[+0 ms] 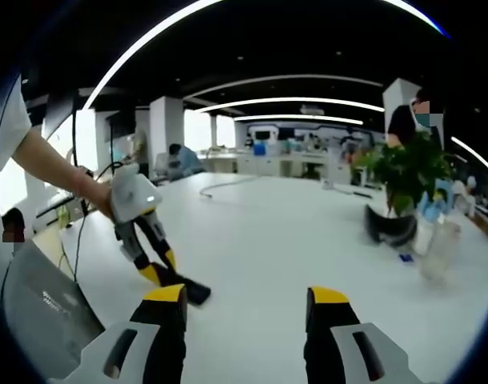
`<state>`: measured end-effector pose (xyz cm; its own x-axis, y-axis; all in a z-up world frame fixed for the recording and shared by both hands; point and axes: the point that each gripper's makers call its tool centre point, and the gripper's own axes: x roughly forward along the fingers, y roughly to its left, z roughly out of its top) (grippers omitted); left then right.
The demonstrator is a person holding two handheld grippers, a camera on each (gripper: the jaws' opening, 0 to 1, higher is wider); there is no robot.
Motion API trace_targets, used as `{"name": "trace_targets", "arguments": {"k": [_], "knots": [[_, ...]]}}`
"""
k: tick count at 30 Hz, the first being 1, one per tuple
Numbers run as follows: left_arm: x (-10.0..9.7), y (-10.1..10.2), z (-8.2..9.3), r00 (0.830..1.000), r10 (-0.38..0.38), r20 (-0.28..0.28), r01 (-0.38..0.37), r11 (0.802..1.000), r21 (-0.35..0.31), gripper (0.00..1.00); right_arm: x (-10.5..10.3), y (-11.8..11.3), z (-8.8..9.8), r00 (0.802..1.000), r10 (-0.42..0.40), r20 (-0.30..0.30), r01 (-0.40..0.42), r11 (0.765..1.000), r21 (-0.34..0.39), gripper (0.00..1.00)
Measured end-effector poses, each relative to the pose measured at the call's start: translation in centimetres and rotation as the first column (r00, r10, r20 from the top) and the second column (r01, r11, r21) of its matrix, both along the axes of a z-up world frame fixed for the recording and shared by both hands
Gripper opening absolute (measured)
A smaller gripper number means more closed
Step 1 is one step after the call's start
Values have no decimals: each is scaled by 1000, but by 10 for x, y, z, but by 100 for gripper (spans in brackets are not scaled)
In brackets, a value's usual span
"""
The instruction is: Press the specified remote control buttons in sequence, fully releasing each button before pressing the next.
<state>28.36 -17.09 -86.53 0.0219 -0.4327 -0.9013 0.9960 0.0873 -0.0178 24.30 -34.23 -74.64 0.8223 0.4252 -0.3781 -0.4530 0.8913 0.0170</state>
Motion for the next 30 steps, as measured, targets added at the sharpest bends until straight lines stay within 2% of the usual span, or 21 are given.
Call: {"name": "trace_targets", "arguments": {"k": [11, 19, 22, 30], "knots": [[-10, 1, 0, 1000, 12, -2, -12, 1000, -17, 24, -1, 1, -1, 1000, 6, -1, -6, 1000, -6, 57], [-18, 1, 0, 1000, -1, 5, 1, 1000, -1, 24, -1, 1, 0, 1000, 8, 5, -7, 1000, -13, 55], [-20, 1, 0, 1000, 2, 10, -2, 1000, 1, 24, -2, 2, -4, 1000, 12, -15, -12, 1000, 0, 53], [-25, 1, 0, 999, 34, 14, -34, 999, -15, 24, -3, 2, -4, 1000, 12, -22, -11, 1000, 23, 50]]}}
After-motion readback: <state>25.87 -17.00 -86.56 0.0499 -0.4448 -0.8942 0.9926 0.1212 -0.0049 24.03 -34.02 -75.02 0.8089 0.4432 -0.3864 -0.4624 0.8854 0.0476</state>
